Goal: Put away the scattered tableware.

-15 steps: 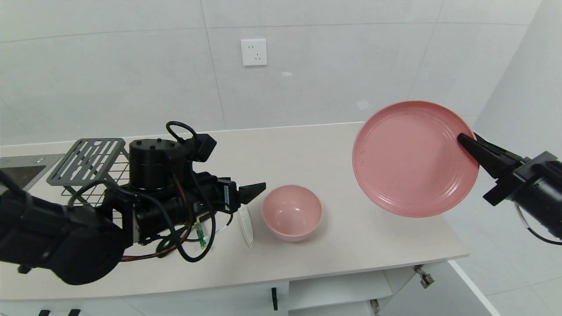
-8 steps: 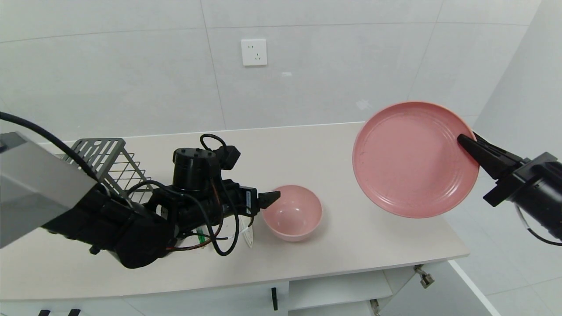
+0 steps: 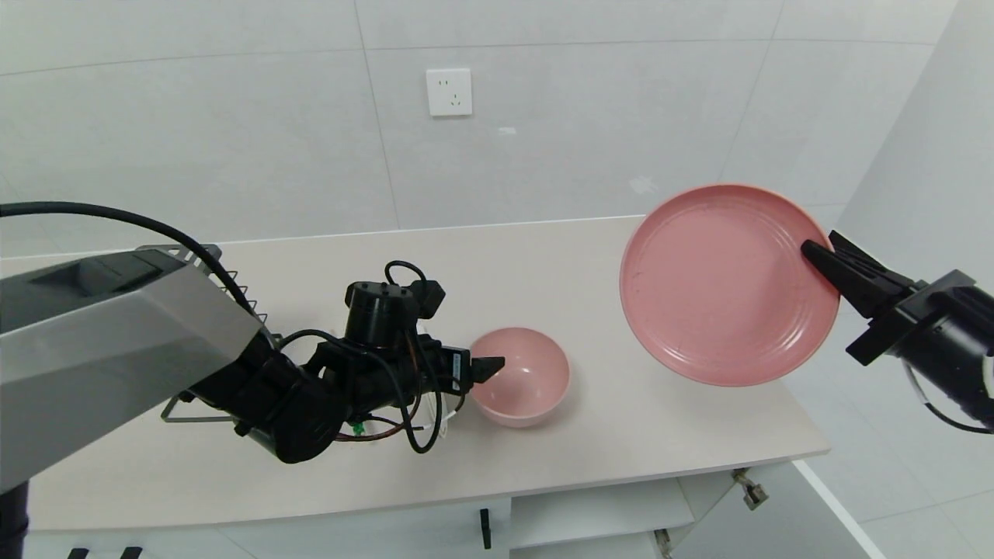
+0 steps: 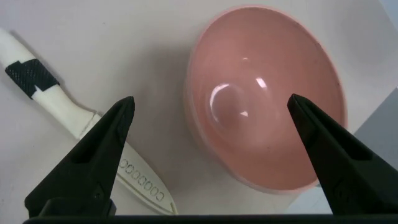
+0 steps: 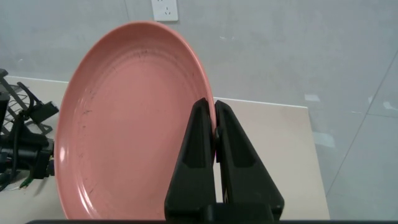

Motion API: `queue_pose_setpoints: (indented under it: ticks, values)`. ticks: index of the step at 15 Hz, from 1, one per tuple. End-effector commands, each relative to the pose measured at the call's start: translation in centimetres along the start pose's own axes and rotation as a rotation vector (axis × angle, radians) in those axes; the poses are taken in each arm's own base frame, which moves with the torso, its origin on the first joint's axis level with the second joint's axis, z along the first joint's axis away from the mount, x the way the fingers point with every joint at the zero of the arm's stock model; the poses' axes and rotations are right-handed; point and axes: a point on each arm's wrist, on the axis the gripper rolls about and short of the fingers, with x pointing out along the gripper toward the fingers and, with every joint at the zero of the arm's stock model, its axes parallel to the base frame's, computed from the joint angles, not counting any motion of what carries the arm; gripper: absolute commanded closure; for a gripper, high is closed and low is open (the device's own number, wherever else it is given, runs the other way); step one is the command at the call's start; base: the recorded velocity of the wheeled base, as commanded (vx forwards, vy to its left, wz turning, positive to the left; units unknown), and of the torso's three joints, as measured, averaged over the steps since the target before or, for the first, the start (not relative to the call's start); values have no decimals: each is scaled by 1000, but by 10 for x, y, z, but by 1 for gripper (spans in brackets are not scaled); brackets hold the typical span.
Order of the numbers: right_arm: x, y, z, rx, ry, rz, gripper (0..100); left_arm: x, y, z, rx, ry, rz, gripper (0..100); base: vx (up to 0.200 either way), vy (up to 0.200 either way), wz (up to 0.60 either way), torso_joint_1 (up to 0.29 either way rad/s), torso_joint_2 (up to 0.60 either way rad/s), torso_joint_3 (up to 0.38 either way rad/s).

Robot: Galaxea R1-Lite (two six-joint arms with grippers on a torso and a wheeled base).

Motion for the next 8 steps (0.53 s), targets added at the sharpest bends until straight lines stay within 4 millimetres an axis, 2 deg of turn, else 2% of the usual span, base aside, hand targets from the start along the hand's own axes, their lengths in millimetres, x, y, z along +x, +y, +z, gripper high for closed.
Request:
queue_pose_setpoints:
  ticks: [1, 8]
  values:
    - [1, 0, -2, -2, 7, 0, 100, 6, 0, -4, 0, 14, 0, 0, 0, 0, 0, 0, 0, 0]
    - [2, 0, -1, -7, 5, 0, 100, 15, 1, -11, -2, 37, -5, 0, 0, 0, 0, 0, 0, 0]
